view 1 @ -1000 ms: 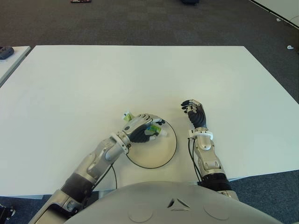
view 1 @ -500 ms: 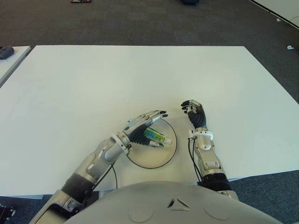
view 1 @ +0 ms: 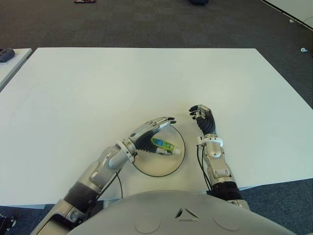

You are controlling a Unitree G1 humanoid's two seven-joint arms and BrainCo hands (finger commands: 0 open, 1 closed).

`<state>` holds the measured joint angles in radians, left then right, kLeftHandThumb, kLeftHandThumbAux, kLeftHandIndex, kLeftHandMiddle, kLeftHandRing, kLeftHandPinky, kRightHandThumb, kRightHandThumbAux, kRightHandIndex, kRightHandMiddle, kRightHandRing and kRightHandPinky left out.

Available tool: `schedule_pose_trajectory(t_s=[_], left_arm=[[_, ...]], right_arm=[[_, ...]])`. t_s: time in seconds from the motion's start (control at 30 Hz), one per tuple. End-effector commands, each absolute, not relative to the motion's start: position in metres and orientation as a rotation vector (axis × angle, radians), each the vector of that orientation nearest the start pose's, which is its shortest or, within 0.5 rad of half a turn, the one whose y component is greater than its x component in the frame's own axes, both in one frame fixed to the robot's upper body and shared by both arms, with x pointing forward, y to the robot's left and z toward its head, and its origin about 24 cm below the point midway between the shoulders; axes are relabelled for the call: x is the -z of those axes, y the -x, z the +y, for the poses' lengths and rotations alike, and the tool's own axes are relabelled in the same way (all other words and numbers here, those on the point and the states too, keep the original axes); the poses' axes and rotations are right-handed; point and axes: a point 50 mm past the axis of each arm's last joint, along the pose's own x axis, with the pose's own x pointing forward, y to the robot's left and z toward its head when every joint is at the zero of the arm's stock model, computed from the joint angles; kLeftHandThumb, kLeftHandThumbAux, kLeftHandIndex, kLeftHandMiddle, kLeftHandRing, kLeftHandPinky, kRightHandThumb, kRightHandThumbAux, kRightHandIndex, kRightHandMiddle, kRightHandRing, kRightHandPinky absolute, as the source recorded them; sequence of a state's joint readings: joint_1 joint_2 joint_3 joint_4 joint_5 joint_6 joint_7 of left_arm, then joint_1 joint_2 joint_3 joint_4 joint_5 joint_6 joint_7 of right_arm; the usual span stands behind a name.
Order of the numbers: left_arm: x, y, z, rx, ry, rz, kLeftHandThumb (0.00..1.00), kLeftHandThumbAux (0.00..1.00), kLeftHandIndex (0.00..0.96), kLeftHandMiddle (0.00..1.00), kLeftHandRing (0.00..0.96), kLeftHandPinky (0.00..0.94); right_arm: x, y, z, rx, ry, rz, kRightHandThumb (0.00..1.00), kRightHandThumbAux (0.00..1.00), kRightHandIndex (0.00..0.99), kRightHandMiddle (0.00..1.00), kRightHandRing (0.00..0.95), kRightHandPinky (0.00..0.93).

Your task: Put the toothpaste on the table into the plate.

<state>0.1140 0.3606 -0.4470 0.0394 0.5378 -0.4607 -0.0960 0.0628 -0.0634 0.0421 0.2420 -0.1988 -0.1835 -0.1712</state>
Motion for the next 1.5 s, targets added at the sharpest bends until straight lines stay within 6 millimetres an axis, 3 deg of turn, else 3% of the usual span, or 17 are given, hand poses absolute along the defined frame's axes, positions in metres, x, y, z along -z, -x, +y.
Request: schedule_pose_trajectory(t_s=[0.03, 0.47, 0.73, 0.93, 1.17, 1.4, 1.5], left_arm=[[-0.015, -0.187, 0.098, 0.756, -0.766, -0.268, 0.005, 0.483, 0.000, 0.000, 0.000, 0.000], [-0.022, -0.192, 0.111, 0.531, -0.762, -0.336, 0.000, 0.487, 0.000, 0.007, 0.000, 0.000], [-0.018, -0.191, 0.122, 0.243, -0.542, -0.333, 0.000, 0.543, 0.000, 0.044, 0.006, 0.000], [-0.016, -0.205, 0.135, 0.026, -0.353, -0.283, 0.000, 0.577, 0.013, 0.070, 0.029, 0.021], [-0.020, -0.210, 0.151, -0.109, -0.222, -0.294, 0.000, 0.634, 0.087, 0.110, 0.069, 0.086], [-0.019, -0.210, 0.158, -0.160, -0.224, -0.325, 0.032, 0.715, 0.200, 0.171, 0.141, 0.170], [-0.017, -0.211, 0.163, -0.196, -0.227, -0.319, 0.142, 0.815, 0.270, 0.228, 0.199, 0.241]], right_arm=[[0.010, -0.233, -0.163, 0.097, 0.266, 0.099, 0.841, 0.691, 0.417, 0.462, 0.455, 0.469], [0.010, -0.232, -0.163, 0.101, 0.270, 0.098, 0.841, 0.689, 0.424, 0.459, 0.451, 0.463], [0.010, -0.231, -0.163, 0.097, 0.274, 0.093, 0.842, 0.690, 0.423, 0.460, 0.450, 0.460], [0.010, -0.232, -0.164, 0.094, 0.269, 0.090, 0.842, 0.690, 0.423, 0.460, 0.454, 0.469], [0.009, -0.232, -0.163, 0.093, 0.260, 0.093, 0.842, 0.689, 0.429, 0.458, 0.448, 0.456], [0.009, -0.232, -0.163, 0.094, 0.264, 0.093, 0.843, 0.688, 0.433, 0.456, 0.441, 0.445], [0.009, -0.232, -0.163, 0.096, 0.265, 0.094, 0.844, 0.688, 0.434, 0.456, 0.441, 0.449]])
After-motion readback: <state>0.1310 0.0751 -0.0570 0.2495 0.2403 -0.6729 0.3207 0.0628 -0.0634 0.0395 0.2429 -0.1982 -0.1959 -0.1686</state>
